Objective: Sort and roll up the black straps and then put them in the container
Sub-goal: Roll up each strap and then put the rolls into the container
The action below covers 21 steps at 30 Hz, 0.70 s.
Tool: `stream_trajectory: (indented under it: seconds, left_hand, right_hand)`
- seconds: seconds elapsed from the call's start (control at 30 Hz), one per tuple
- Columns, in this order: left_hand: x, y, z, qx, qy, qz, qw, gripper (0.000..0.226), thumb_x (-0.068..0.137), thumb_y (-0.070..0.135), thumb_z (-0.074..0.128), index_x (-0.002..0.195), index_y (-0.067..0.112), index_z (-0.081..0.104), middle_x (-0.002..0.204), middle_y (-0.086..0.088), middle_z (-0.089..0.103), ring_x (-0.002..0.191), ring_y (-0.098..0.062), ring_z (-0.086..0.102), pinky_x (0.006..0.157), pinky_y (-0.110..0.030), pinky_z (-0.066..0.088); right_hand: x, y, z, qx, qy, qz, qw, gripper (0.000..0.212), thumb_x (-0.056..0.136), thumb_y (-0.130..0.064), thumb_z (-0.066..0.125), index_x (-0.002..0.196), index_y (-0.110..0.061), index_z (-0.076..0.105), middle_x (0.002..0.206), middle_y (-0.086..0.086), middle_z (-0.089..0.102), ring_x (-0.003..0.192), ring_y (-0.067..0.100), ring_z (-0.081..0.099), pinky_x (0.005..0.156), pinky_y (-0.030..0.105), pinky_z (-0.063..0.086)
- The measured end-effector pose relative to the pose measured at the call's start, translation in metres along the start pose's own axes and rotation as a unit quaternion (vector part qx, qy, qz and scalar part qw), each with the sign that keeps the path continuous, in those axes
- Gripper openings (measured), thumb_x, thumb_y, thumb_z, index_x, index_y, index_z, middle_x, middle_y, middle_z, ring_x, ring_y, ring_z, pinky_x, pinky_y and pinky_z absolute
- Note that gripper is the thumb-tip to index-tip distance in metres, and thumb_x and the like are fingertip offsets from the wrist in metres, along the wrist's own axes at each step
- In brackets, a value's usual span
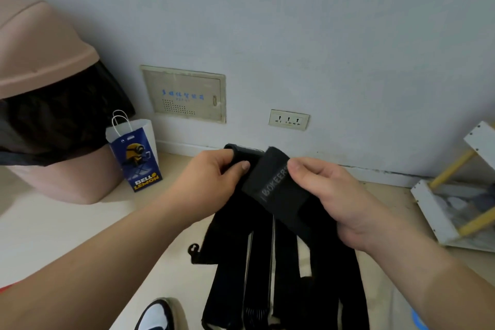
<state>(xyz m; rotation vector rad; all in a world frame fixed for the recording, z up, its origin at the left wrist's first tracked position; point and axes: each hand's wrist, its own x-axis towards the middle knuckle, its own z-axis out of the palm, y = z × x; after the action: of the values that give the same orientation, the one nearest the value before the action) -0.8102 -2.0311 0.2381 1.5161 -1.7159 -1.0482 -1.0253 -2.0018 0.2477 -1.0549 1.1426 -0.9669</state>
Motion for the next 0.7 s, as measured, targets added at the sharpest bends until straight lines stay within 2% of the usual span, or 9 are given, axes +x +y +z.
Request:
stream_trajectory:
  seconds: [0.07,0.17,0.23,0.3,0.43,0.53,0.57,0.63,0.7]
  left_hand:
    - [-0.001,-0.001,-0.008,-0.036,0.023,-0.011,0.999,0.021,0.105,0.028,0.062,0.103,0.013,0.076,0.095,-0.014,0.079,0.093,-0.034,0.075,0.085,-0.048,0.061]
    - [-0.007,0.003,-0.013,-0.125,0.013,-0.015,0.992,0.018,0.106,0.025,0.061,0.109,0.020,0.078,0.097,-0.006,0.082,0.092,-0.025,0.079,0.075,-0.034,0.065]
    - [-0.011,0.005,-0.015,-0.143,-0.010,-0.006,0.990,0.019,0.106,0.020,0.061,0.111,0.022,0.079,0.100,-0.002,0.082,0.095,-0.019,0.079,0.076,-0.025,0.063]
    - [-0.015,0.006,-0.015,-0.175,-0.025,-0.017,0.984,0.020,0.105,0.015,0.062,0.113,0.021,0.080,0.104,-0.003,0.082,0.099,-0.019,0.078,0.077,-0.023,0.062]
    - [-0.021,0.013,-0.012,-0.308,-0.025,-0.081,0.948,0.021,0.101,0.023,0.066,0.113,0.012,0.079,0.106,-0.010,0.081,0.094,-0.021,0.075,0.087,-0.033,0.054]
    - [-0.025,0.014,-0.003,-0.323,-0.030,-0.107,0.940,0.049,0.095,0.049,0.070,0.114,0.004,0.076,0.098,-0.011,0.079,0.085,-0.019,0.070,0.084,-0.035,0.050]
    - [-0.026,0.013,0.000,-0.320,-0.027,-0.111,0.941,0.051,0.095,0.050,0.069,0.113,0.003,0.075,0.097,-0.011,0.079,0.083,-0.019,0.070,0.083,-0.034,0.051]
    - [-0.028,0.013,0.003,-0.321,-0.012,-0.109,0.941,0.044,0.097,0.045,0.070,0.111,0.004,0.077,0.103,-0.014,0.080,0.085,-0.022,0.072,0.084,-0.035,0.055]
    - [-0.028,0.014,0.004,-0.322,0.011,-0.096,0.942,0.033,0.099,0.039,0.070,0.107,0.008,0.079,0.104,-0.013,0.081,0.091,-0.025,0.076,0.089,-0.037,0.058]
  right_hand:
    - [-0.004,0.000,0.000,0.017,0.003,-0.007,1.000,0.023,0.092,-0.035,0.068,0.095,-0.014,0.079,0.088,0.008,0.076,0.073,0.018,0.072,0.062,0.027,0.059]
    - [-0.009,-0.003,0.002,0.064,0.013,-0.001,0.998,0.022,0.103,-0.031,0.060,0.088,-0.017,0.069,0.092,0.015,0.072,0.075,0.023,0.068,0.058,0.028,0.058]
    - [-0.012,-0.006,0.003,0.088,-0.002,0.005,0.996,0.031,0.107,-0.032,0.053,0.106,-0.003,0.067,0.108,0.026,0.076,0.080,0.024,0.071,0.058,0.027,0.058]
    - [-0.015,-0.008,0.005,0.100,-0.011,0.009,0.995,0.046,0.105,-0.040,0.054,0.121,0.001,0.068,0.116,0.025,0.077,0.084,0.022,0.076,0.061,0.026,0.060]
    - [-0.017,-0.001,0.011,0.065,-0.018,0.011,0.998,0.074,0.083,-0.056,0.073,0.125,0.004,0.068,0.106,0.020,0.076,0.089,0.026,0.076,0.071,0.033,0.064]
    - [-0.018,0.004,0.017,0.027,-0.039,0.010,0.999,0.112,0.056,-0.071,0.093,0.121,0.014,0.060,0.106,0.027,0.071,0.093,0.037,0.071,0.082,0.045,0.061]
    - [-0.018,0.006,0.017,0.026,-0.057,0.008,0.998,0.112,0.049,-0.071,0.096,0.114,0.014,0.063,0.102,0.026,0.070,0.090,0.036,0.070,0.082,0.045,0.060]
    - [-0.017,0.010,0.014,0.030,-0.094,0.000,0.995,0.084,0.038,-0.064,0.102,0.086,-0.001,0.074,0.085,0.015,0.073,0.075,0.027,0.073,0.069,0.035,0.062]
    - [-0.020,0.009,0.014,0.012,-0.135,-0.003,0.991,0.067,0.036,-0.053,0.106,0.083,-0.013,0.079,0.084,0.013,0.076,0.072,0.023,0.075,0.068,0.031,0.061]
